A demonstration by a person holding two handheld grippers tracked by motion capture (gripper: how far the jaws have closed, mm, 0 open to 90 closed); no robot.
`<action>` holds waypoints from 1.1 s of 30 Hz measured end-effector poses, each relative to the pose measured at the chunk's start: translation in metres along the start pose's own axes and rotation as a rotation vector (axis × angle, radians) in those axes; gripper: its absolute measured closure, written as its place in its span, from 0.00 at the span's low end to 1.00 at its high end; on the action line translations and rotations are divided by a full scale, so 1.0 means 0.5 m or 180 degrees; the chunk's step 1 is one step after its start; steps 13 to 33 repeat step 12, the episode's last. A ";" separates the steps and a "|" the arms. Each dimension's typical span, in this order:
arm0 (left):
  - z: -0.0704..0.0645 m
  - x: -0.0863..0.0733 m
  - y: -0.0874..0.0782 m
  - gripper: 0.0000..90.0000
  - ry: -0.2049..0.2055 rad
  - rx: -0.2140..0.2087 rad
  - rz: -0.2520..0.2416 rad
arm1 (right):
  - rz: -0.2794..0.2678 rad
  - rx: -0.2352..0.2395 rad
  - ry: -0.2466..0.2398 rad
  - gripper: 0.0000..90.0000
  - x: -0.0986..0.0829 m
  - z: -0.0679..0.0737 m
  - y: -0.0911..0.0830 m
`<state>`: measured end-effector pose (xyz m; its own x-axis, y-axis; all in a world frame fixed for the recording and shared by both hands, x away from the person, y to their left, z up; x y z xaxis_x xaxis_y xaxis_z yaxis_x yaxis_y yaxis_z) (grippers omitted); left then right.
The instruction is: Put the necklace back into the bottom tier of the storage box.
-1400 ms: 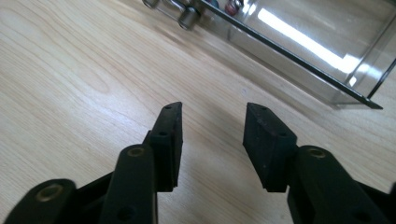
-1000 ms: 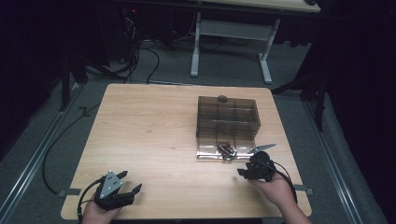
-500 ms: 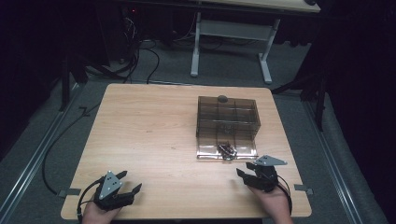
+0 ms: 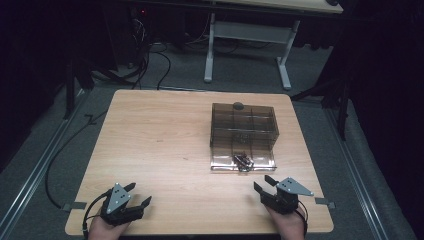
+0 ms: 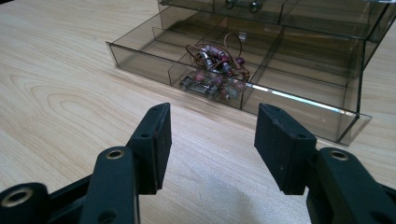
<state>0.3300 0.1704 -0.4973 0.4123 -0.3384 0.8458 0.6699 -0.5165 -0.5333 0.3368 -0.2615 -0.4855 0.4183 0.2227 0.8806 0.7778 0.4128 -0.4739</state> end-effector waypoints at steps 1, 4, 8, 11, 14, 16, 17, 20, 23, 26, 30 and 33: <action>0.000 0.000 0.001 0.30 -0.0001 0.0014 0.0001 | -0.0021 -0.0007 -0.0012 0.52 0.001 0.001 -0.002; 0.001 0.000 0.001 0.30 -0.0007 0.0031 0.0001 | -0.0113 -0.0066 -0.0018 0.52 0.003 -0.002 -0.008; 0.000 0.000 0.000 0.30 -0.0001 0.0019 -0.0004 | -0.0098 -0.0053 0.0035 0.52 0.002 -0.004 -0.007; -0.001 0.000 0.000 0.30 0.0012 0.0012 -0.0008 | -0.0035 -0.0076 0.0014 0.51 0.001 -0.004 -0.002; -0.002 0.000 0.000 0.30 0.0020 0.0012 -0.0007 | -0.0028 -0.0093 -0.0005 0.51 0.001 -0.003 0.000; -0.002 0.000 0.000 0.30 0.0020 0.0012 -0.0007 | -0.0028 -0.0093 -0.0005 0.51 0.001 -0.003 0.000; -0.002 0.000 0.000 0.30 0.0020 0.0012 -0.0007 | -0.0028 -0.0093 -0.0005 0.51 0.001 -0.003 0.000; -0.002 0.000 0.000 0.30 0.0020 0.0012 -0.0007 | -0.0028 -0.0093 -0.0005 0.51 0.001 -0.003 0.000; -0.002 0.000 0.000 0.30 0.0020 0.0012 -0.0007 | -0.0028 -0.0093 -0.0005 0.51 0.001 -0.003 0.000; -0.002 0.000 0.000 0.30 0.0020 0.0012 -0.0007 | -0.0028 -0.0093 -0.0005 0.51 0.001 -0.003 0.000; -0.002 0.000 0.000 0.30 0.0020 0.0012 -0.0007 | -0.0028 -0.0093 -0.0005 0.51 0.001 -0.003 0.000; -0.002 0.000 0.000 0.30 0.0020 0.0012 -0.0007 | -0.0028 -0.0093 -0.0005 0.51 0.001 -0.003 0.000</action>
Point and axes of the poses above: each handheld gripper's, and its own axes: y roughly forward along the jaws, x roughly out of its top, z roughly to its left, the point moved 7 cm from there along y, roughly forward along the jaws, and after that the axes turned 3 degrees about -y, right-handed, at the moved point
